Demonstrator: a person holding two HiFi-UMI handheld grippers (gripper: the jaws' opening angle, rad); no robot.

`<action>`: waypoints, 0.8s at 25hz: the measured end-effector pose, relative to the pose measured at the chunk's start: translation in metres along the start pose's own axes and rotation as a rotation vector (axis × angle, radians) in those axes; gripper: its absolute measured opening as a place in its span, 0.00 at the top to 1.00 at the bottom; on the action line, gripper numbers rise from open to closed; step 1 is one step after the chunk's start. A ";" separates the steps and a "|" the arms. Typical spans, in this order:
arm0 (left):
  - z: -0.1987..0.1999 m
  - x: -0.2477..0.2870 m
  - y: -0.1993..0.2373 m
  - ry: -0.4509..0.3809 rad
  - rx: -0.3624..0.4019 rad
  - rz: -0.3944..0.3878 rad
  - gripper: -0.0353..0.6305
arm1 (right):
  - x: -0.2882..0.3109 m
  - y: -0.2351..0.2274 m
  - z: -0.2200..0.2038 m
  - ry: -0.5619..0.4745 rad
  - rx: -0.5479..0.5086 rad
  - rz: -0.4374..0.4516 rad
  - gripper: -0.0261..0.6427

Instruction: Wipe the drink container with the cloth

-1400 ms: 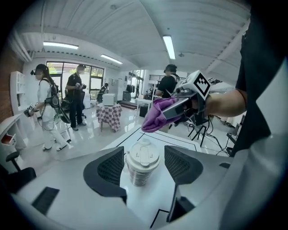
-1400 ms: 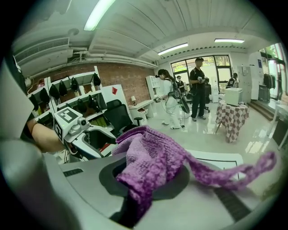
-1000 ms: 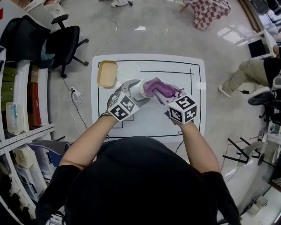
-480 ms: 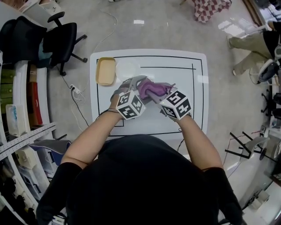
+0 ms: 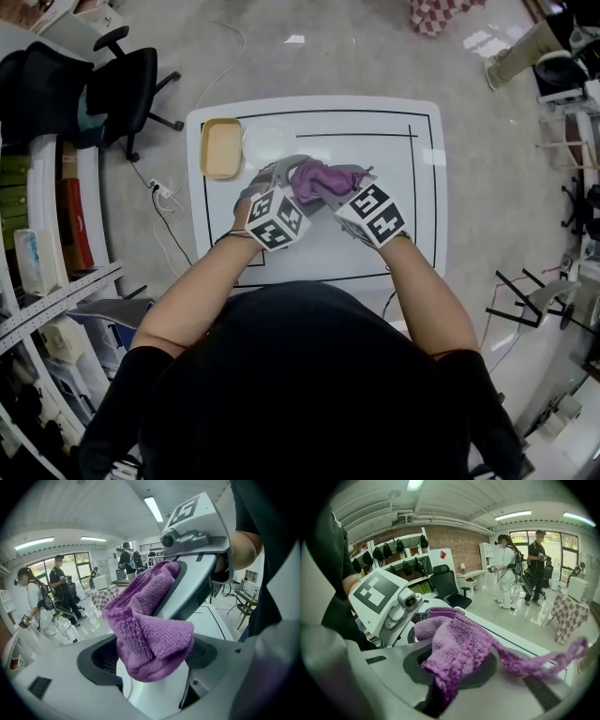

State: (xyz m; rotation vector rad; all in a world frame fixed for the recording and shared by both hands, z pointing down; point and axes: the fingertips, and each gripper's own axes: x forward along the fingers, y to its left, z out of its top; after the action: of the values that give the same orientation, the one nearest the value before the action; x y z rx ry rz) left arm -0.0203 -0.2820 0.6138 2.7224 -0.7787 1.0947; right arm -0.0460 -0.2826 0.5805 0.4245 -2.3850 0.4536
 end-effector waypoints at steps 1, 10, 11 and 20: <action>-0.001 0.000 0.000 0.001 -0.002 0.003 0.33 | -0.001 -0.003 0.000 0.003 -0.007 -0.012 0.85; 0.000 0.001 -0.001 0.016 -0.001 0.012 0.33 | -0.023 -0.038 -0.003 -0.002 0.010 -0.102 0.85; -0.001 0.001 -0.001 0.017 0.000 0.012 0.33 | -0.025 -0.042 -0.005 -0.004 0.019 -0.113 0.85; -0.001 -0.001 -0.002 0.023 0.002 0.013 0.33 | -0.035 -0.061 -0.015 -0.030 0.097 -0.184 0.85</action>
State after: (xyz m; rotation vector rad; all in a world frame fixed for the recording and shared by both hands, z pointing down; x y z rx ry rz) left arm -0.0203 -0.2793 0.6146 2.7051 -0.7932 1.1285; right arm 0.0131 -0.3240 0.5812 0.6922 -2.3327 0.4823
